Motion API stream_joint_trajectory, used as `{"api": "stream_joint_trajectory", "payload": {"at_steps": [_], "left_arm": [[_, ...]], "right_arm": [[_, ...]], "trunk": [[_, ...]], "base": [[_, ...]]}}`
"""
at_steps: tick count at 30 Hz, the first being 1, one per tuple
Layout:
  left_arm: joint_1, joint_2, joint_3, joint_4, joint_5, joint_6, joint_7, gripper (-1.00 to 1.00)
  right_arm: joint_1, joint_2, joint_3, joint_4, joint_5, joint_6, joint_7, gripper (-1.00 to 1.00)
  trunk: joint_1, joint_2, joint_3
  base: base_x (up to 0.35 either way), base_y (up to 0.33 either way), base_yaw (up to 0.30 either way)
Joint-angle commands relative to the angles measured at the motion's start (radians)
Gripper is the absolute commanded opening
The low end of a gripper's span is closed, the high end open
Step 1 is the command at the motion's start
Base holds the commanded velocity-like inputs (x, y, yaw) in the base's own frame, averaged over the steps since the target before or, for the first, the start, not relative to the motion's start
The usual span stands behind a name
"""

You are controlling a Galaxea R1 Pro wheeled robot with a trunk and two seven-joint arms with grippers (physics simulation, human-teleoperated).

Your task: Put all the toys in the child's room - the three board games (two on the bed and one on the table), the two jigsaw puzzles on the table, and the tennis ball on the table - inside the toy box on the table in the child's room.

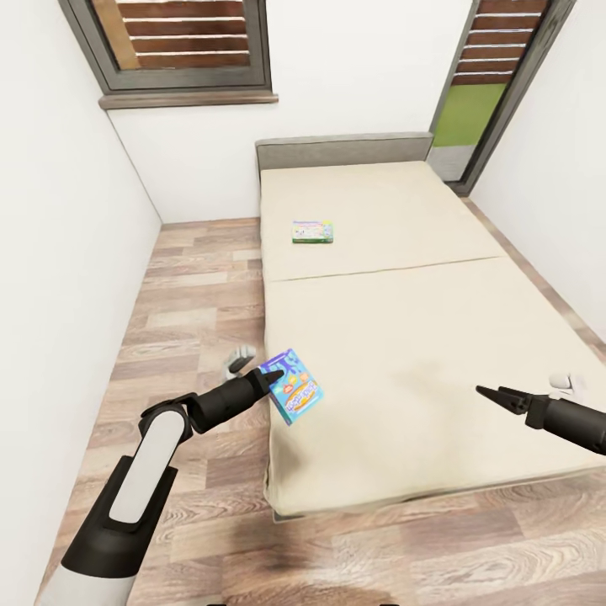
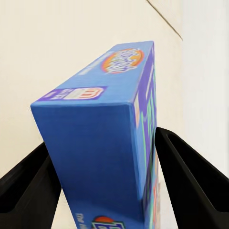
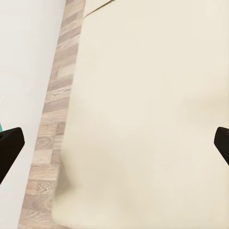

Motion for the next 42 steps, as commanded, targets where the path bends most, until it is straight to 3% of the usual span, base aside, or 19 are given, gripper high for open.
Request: {"api": "stream_joint_trajectory", "payload": {"at_steps": [1, 42], "left_arm": [[-0.001, 0.000, 0.000, -0.001, 0.009, 0.003, 0.010, -1.00], [-0.014, -0.003, -0.003, 0.005, 0.009, -0.011, 0.007, -1.00]], "right_arm": [[-0.001, 0.000, -0.001, 0.000, -0.004, 0.007, 0.000, 1.00], [0.001, -0.002, -0.005, -0.001, -0.004, 0.007, 0.002, 1.00]], "trunk": [[-0.004, 0.007, 0.004], [-0.161, 0.294, 0.200]], "base": [[0.000, 0.000, 0.000], [0.000, 0.000, 0.000]]}}
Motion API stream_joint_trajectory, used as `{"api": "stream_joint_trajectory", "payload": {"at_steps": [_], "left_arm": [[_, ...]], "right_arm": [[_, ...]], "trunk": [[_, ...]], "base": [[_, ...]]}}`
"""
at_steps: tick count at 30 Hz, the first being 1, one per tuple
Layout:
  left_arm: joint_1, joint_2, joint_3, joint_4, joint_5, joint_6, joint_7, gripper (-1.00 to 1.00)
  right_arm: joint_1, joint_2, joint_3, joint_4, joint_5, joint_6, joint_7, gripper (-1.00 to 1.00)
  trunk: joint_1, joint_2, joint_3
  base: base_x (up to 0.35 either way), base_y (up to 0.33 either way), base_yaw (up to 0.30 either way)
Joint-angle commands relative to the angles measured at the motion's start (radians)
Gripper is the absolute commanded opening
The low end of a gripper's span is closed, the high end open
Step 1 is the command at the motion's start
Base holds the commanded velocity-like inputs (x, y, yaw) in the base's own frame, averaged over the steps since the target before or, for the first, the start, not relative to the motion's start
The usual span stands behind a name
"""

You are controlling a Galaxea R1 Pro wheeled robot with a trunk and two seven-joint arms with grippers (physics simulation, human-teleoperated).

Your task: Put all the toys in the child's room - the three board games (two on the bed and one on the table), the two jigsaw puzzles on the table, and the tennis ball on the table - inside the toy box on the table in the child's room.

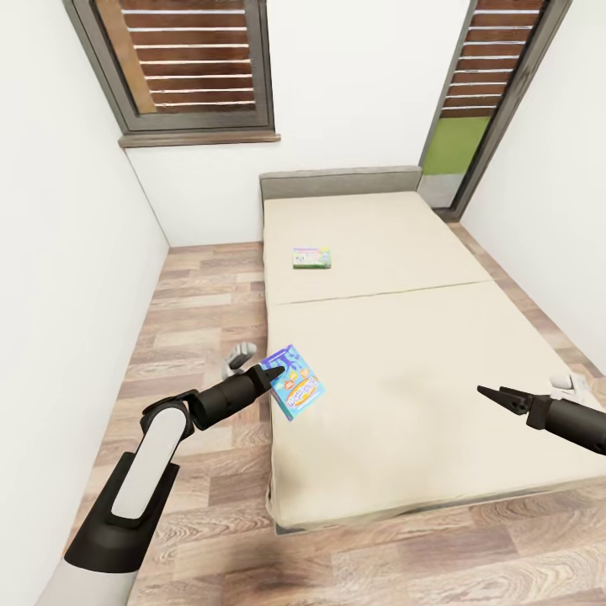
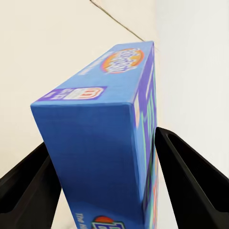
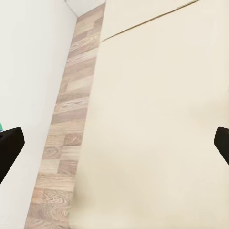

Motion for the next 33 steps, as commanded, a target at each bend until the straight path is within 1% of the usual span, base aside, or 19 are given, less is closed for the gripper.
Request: {"api": "stream_joint_trajectory", "payload": {"at_steps": [1, 33], "left_arm": [[-0.001, 0.000, 0.000, -0.001, 0.010, 0.003, 0.010, -1.00], [-0.004, -0.001, -0.001, 0.007, 0.009, 0.003, 0.010, -1.00]], "right_arm": [[-0.001, 0.000, -0.001, 0.000, -0.004, 0.007, 0.000, 1.00], [0.000, -0.005, -0.004, 0.000, -0.006, 0.007, 0.005, 1.00]], "trunk": [[-0.004, 0.007, 0.004], [-0.126, 0.231, 0.156]], "base": [[0.000, 0.000, 0.000], [0.000, 0.000, 0.000]]}}
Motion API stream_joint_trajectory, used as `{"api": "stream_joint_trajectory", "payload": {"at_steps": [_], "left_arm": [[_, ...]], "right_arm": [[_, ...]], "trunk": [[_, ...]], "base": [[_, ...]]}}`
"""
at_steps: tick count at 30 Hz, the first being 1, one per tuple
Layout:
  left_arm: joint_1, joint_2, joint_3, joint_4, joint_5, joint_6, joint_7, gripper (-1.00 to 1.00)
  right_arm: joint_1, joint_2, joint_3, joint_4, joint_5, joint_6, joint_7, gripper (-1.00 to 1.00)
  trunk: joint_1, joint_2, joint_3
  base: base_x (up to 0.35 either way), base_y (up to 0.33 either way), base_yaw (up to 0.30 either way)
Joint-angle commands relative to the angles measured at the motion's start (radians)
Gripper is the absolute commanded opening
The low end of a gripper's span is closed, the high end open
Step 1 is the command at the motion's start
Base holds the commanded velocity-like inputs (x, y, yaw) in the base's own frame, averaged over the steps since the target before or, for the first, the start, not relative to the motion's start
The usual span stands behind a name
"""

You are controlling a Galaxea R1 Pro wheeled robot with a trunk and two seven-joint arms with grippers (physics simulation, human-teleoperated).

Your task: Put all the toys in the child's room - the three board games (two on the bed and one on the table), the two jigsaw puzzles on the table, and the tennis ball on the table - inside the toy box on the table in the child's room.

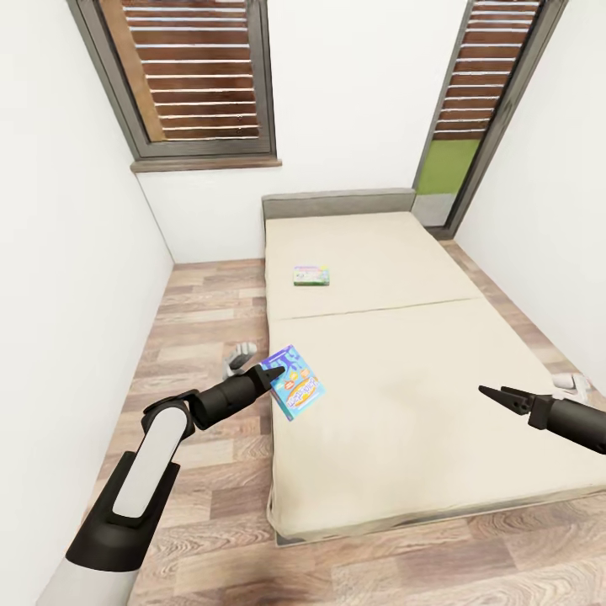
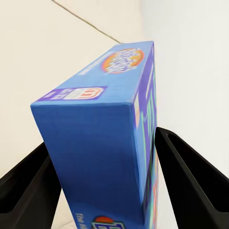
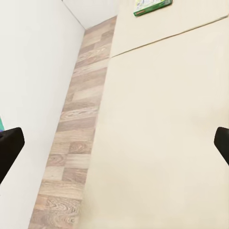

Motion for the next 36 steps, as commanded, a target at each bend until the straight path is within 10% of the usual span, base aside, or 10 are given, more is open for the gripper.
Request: {"api": "stream_joint_trajectory", "payload": {"at_steps": [1, 36], "left_arm": [[-0.001, 0.000, 0.000, -0.001, 0.010, 0.003, 0.010, -1.00], [-0.001, 0.001, -0.004, 0.004, 0.006, 0.004, 0.009, -1.00]], "right_arm": [[-0.001, 0.000, -0.001, 0.000, -0.004, 0.007, 0.000, 1.00], [-0.001, 0.000, -0.002, 0.000, -0.004, 0.007, 0.000, 1.00]], "trunk": [[-0.004, 0.006, 0.004], [-0.138, 0.251, 0.171]], "base": [[0.000, 0.000, 0.000], [0.000, 0.000, 0.000]]}}
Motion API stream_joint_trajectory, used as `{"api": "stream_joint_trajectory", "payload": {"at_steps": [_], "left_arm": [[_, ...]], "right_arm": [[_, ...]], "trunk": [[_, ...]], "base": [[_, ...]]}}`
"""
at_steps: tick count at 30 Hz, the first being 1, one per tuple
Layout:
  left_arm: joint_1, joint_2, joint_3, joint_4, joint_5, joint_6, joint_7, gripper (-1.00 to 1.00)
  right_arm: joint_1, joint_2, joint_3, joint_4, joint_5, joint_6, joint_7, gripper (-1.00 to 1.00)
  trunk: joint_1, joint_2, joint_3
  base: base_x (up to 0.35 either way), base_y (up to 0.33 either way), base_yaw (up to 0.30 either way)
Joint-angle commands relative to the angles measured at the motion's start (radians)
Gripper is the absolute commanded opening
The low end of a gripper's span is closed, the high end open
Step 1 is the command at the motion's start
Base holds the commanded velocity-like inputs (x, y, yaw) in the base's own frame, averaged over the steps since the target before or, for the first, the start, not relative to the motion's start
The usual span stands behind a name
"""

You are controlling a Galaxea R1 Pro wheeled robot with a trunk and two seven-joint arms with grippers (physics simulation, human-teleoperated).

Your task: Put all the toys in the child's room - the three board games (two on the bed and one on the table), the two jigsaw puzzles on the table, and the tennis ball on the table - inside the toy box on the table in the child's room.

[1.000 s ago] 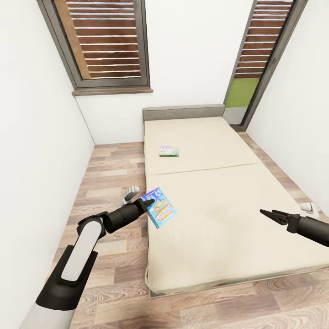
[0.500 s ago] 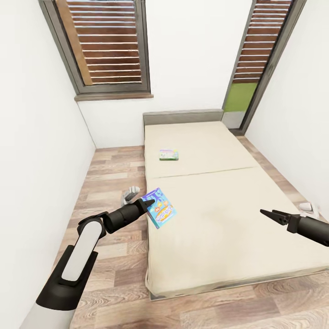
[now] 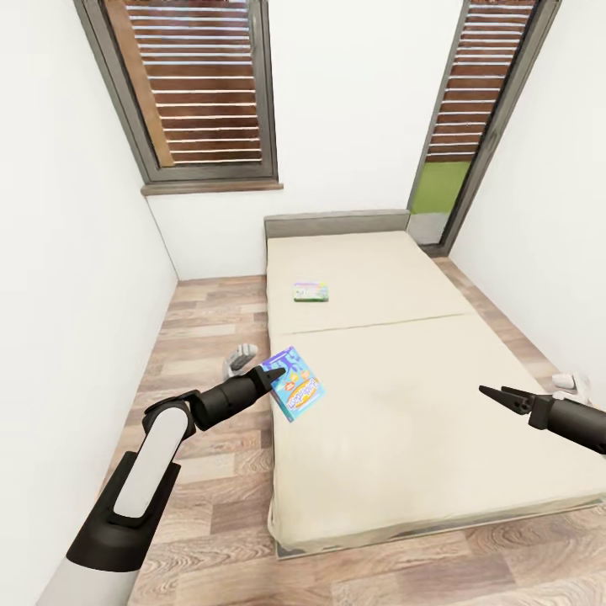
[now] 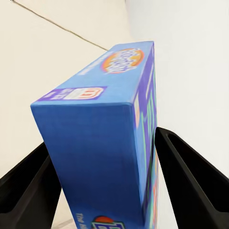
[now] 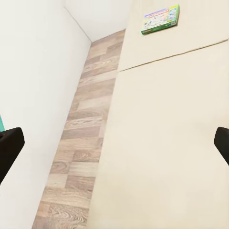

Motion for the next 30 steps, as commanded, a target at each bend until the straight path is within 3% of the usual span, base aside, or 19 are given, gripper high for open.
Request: {"api": "stream_joint_trajectory", "payload": {"at_steps": [1, 7, 30], "left_arm": [[-0.001, 0.000, 0.000, -0.001, 0.010, 0.003, 0.010, -1.00], [-0.001, 0.000, 0.000, -0.001, 0.010, 0.003, 0.010, -1.00], [-0.001, 0.000, 0.000, -0.001, 0.009, 0.003, 0.009, -1.00]], "right_arm": [[-0.001, 0.000, -0.001, 0.000, -0.004, 0.007, 0.000, 1.00], [-0.001, 0.000, -0.001, 0.000, -0.004, 0.007, 0.000, 1.00], [-0.001, -0.002, -0.001, 0.000, -0.004, 0.007, 0.001, 1.00]], "trunk": [[-0.003, 0.006, 0.003], [-0.026, 0.048, 0.032], [-0.026, 0.048, 0.069]], "base": [[0.000, 0.000, 0.000], [0.000, 0.000, 0.000], [0.000, 0.000, 0.000]]}}
